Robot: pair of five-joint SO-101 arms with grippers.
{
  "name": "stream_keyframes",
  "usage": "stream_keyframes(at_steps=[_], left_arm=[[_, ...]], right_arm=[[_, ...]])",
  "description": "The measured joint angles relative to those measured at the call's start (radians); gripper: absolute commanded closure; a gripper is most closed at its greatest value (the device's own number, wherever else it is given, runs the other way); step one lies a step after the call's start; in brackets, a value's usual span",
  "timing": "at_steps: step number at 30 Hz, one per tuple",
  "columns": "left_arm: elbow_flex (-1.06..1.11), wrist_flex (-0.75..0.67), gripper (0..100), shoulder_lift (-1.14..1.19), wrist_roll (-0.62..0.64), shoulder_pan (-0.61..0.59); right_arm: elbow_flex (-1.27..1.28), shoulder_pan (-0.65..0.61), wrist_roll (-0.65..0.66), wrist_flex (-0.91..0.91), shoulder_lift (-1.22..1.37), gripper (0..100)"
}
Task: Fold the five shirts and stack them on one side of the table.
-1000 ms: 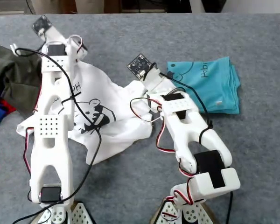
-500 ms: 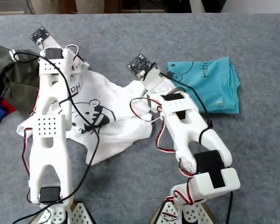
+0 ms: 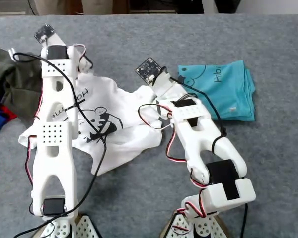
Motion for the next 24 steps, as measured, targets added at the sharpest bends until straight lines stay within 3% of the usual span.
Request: stream_keyframes(at_steps=[7, 13, 24], left_arm=[[-0.017, -0.084, 77, 0.0, 0.018, -0.008], [0.203, -0.284, 79, 0.0, 0.123, -0.069], [0.222, -0.206, 79, -0.002, 0.137, -0.087]], right_arm=[[0.0, 0.0, 0.0, 0.0, 0.0, 99.6], [0.0, 0.0, 0.0, 0.0, 0.0, 99.6], [0.0, 0.0, 0.0, 0.0, 0.0, 99.6]])
